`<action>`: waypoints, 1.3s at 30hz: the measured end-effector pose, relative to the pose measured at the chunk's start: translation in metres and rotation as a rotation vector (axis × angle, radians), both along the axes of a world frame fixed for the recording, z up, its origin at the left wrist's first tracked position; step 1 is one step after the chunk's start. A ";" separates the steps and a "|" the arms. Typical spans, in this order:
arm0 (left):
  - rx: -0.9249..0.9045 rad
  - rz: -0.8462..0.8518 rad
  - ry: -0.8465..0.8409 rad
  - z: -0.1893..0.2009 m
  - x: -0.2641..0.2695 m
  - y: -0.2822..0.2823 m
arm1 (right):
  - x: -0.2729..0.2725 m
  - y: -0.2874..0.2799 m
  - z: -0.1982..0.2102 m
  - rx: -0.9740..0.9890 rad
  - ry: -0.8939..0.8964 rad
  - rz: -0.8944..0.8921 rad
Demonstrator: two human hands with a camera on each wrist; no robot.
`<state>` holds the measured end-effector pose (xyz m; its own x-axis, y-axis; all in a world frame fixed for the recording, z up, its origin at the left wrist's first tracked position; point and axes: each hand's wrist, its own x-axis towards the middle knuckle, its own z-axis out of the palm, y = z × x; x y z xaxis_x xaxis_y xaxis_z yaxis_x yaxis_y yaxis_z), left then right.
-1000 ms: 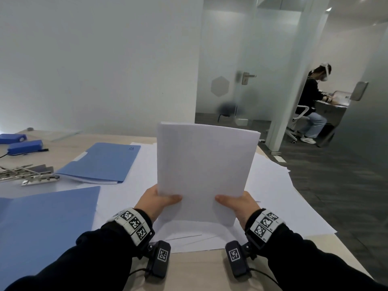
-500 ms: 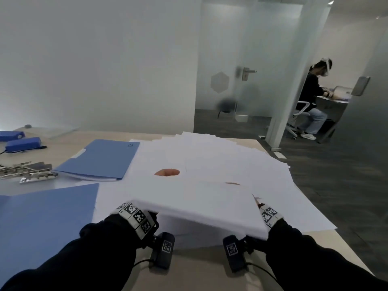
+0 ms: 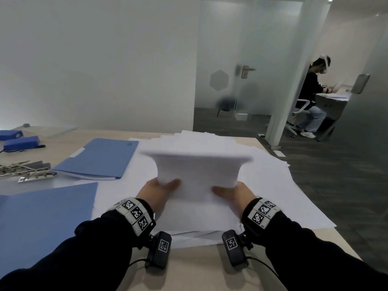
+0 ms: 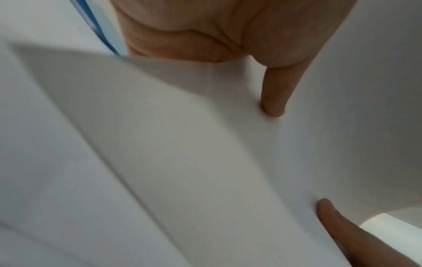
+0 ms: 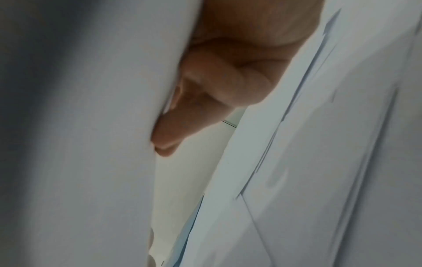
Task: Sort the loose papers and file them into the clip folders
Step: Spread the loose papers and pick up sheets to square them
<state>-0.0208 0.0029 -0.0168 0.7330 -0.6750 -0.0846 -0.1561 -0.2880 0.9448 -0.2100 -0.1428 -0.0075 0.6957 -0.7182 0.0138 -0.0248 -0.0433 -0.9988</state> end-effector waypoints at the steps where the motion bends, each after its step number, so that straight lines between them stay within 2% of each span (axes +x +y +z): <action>1: 0.011 -0.001 0.011 0.005 -0.005 0.004 | 0.000 -0.001 -0.004 -0.040 0.024 0.006; 4: -0.025 -0.024 0.053 0.000 -0.006 0.012 | 0.001 -0.003 -0.012 -0.048 0.071 0.017; 8: -0.079 -0.089 0.227 -0.006 -0.011 0.019 | 0.003 -0.004 -0.015 0.025 0.089 -0.039; 12: -0.085 -0.110 0.423 -0.016 -0.010 0.021 | 0.007 -0.002 -0.009 0.016 0.100 -0.038; 14: -0.089 -0.089 0.410 -0.020 -0.007 0.022 | 0.010 -0.001 -0.001 -0.032 0.142 -0.037; 18: -0.084 0.064 0.294 -0.032 0.009 0.021 | 0.021 -0.032 0.003 0.012 0.262 -0.196; 20: -0.065 0.156 0.266 -0.040 0.020 0.019 | 0.020 -0.059 -0.003 -0.083 0.307 -0.310; 23: -0.004 0.236 0.217 -0.048 0.029 0.019 | 0.012 -0.095 -0.002 -0.182 0.513 -0.416; 27: 0.119 0.225 0.136 -0.050 0.032 0.012 | 0.010 -0.126 -0.008 -0.190 0.779 -0.378; 30: 0.180 0.179 0.123 -0.046 0.031 0.009 | 0.016 -0.140 -0.017 -0.289 0.918 -0.254; 32: 0.202 0.164 0.111 -0.045 0.031 0.007 | 0.025 -0.140 -0.018 -0.269 0.935 -0.255; 36: 0.243 0.148 0.088 -0.041 0.029 0.006 | 0.033 -0.139 -0.017 -0.353 0.987 -0.251; 39: 0.250 0.132 0.080 -0.040 0.029 0.007 | 0.033 -0.144 -0.016 -0.247 0.939 -0.298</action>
